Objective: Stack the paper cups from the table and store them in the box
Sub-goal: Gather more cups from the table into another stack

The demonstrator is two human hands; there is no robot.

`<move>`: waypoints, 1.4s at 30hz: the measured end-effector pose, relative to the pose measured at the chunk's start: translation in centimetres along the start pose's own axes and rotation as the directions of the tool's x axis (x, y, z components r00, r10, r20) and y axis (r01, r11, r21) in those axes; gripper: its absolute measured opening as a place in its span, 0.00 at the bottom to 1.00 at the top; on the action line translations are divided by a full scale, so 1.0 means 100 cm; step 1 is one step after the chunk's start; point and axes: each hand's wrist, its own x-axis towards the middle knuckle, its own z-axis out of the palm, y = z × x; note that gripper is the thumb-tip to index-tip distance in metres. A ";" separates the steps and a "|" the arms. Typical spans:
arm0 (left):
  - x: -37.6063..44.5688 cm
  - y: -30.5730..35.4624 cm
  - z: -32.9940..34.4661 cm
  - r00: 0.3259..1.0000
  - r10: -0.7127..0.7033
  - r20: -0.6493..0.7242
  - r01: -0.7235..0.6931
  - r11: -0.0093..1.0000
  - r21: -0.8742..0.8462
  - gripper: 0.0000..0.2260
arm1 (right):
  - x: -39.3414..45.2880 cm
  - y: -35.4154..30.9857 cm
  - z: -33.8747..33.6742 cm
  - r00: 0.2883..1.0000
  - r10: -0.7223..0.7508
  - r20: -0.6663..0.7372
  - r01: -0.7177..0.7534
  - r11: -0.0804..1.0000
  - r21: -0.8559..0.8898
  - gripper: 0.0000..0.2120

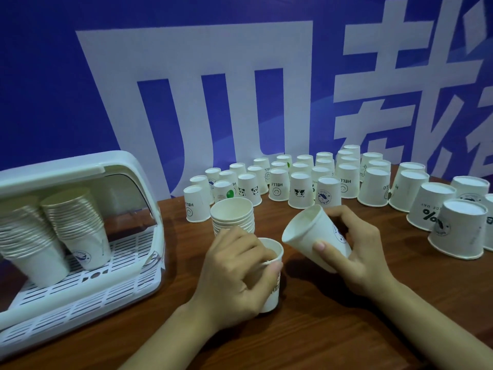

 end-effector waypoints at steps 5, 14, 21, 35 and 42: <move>-0.001 -0.003 0.000 0.999 -0.018 0.041 0.018 1.000 0.007 0.09 | -0.001 -0.001 0.000 1.000 0.019 0.013 -0.019 1.000 0.009 0.19; -0.001 -0.006 -0.016 0.993 -0.048 0.110 0.054 0.997 -0.055 0.17 | -0.001 -0.004 0.001 0.999 0.049 -0.002 -0.049 0.999 0.004 0.19; -0.001 -0.006 -0.021 0.990 -0.086 -0.112 0.081 0.996 -0.048 0.16 | 0.000 -0.010 0.002 0.997 0.080 -0.020 -0.081 0.997 -0.003 0.19; 0.020 0.020 -0.020 0.990 0.129 -0.062 -0.128 0.992 0.013 0.15 | 0.008 -0.050 -0.013 0.978 -0.171 0.122 0.185 0.977 -0.107 0.21; 0.012 0.000 -0.026 0.931 -0.171 -0.321 0.174 0.985 -0.020 0.13 | 0.015 -0.060 -0.009 0.984 0.157 -0.080 -0.148 0.983 0.106 0.23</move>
